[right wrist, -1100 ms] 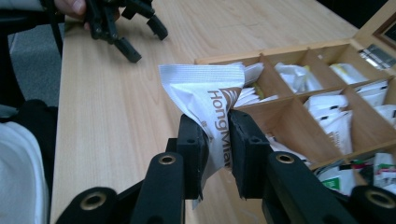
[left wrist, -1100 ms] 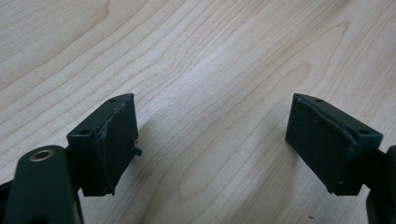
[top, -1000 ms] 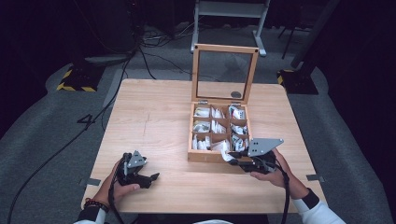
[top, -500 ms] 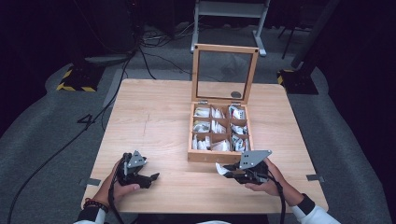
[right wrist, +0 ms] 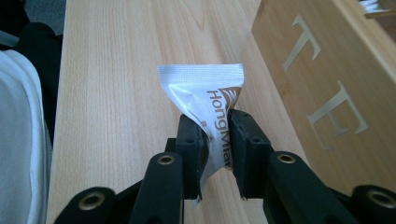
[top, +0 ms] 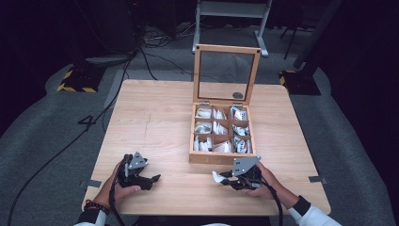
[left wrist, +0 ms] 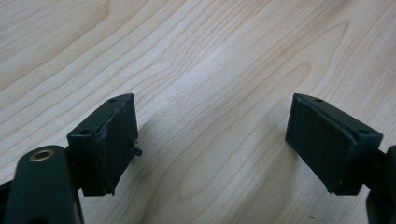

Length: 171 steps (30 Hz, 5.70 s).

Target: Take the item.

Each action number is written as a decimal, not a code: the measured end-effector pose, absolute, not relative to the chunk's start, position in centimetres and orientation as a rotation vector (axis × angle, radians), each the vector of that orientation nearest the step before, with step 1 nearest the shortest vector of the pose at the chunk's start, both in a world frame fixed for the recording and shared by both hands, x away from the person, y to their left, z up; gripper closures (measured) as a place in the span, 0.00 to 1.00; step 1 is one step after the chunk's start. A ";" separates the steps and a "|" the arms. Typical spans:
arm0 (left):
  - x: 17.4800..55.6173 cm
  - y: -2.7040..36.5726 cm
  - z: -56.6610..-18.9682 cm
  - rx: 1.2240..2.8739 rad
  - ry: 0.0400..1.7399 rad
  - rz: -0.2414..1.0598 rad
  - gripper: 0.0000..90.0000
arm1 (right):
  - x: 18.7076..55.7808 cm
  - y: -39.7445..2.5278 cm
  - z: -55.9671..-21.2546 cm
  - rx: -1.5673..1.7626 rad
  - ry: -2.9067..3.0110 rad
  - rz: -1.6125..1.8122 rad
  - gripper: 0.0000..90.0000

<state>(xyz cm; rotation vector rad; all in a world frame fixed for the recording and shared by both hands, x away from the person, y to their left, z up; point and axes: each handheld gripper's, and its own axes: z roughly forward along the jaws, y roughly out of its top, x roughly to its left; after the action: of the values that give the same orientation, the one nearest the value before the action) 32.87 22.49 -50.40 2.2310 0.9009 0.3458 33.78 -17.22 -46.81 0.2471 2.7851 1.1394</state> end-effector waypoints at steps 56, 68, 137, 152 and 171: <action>40.9 18.1 -43.5 2.132 0.762 0.315 0.19 | 39.5 -26.0 -39.2 0.616 2.419 1.321 0.35; 44.1 16.6 -40.7 2.123 0.755 0.381 0.19 | 44.2 -27.4 -37.8 0.753 2.335 1.191 0.34; 60.4 8.0 -42.3 2.030 1.093 0.361 0.30 | 59.7 -25.7 -42.2 1.259 2.274 1.167 0.43; 59.9 6.6 -41.0 1.997 1.068 0.397 0.43 | 59.4 -24.4 -41.7 1.292 2.202 1.156 0.57; 57.5 7.8 -35.8 1.964 0.966 0.507 0.57 | 57.7 -24.3 -38.3 1.276 2.125 1.186 0.55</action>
<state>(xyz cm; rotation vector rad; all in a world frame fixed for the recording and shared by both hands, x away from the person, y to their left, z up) 57.51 7.79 -35.83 1.9638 0.9663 0.5074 57.65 -24.28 -38.31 1.2756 2.1246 1.1858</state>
